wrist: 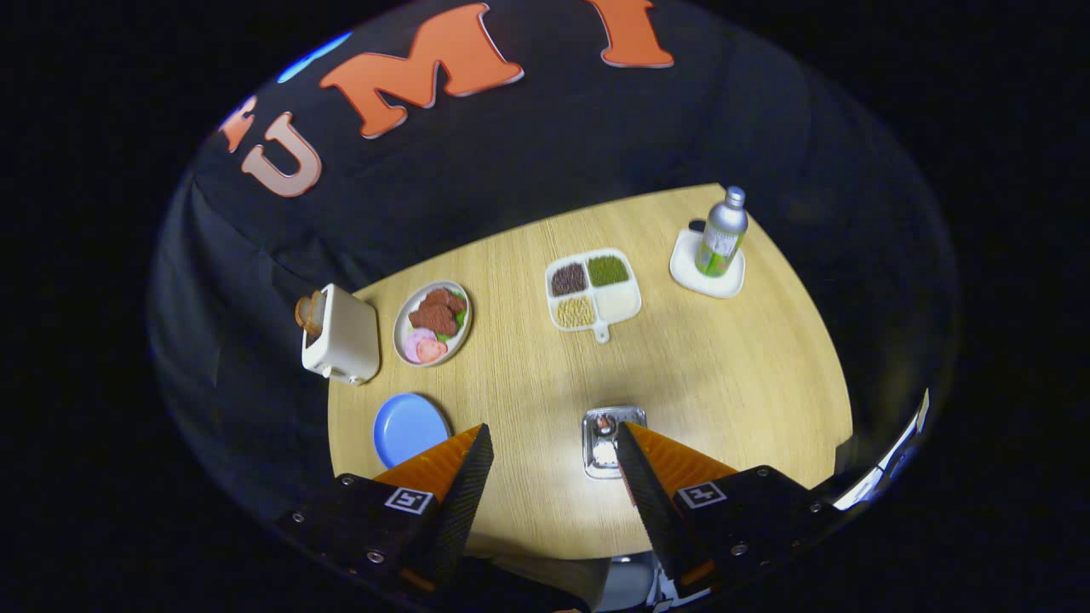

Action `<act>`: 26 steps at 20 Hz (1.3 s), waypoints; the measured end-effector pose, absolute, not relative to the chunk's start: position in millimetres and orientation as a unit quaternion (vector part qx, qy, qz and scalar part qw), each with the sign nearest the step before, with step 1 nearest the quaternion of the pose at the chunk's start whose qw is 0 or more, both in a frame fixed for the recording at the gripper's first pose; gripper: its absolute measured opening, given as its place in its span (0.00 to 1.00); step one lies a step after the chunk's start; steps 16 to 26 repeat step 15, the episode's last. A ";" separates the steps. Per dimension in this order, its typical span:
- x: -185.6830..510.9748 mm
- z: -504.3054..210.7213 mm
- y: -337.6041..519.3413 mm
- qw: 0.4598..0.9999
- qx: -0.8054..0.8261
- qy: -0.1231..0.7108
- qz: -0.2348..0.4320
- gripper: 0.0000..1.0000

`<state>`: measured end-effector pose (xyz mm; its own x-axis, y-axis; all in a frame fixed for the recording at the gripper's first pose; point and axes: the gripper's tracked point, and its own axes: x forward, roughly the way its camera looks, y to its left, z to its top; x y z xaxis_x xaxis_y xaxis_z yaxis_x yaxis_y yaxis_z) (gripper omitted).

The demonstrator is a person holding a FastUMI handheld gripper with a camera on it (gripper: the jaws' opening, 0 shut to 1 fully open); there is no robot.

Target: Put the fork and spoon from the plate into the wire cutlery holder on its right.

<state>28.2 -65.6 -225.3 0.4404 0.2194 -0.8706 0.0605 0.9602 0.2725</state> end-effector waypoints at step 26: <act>82.6 -68.8 -75.0 0.991 0.014 0.133 0.023 0.92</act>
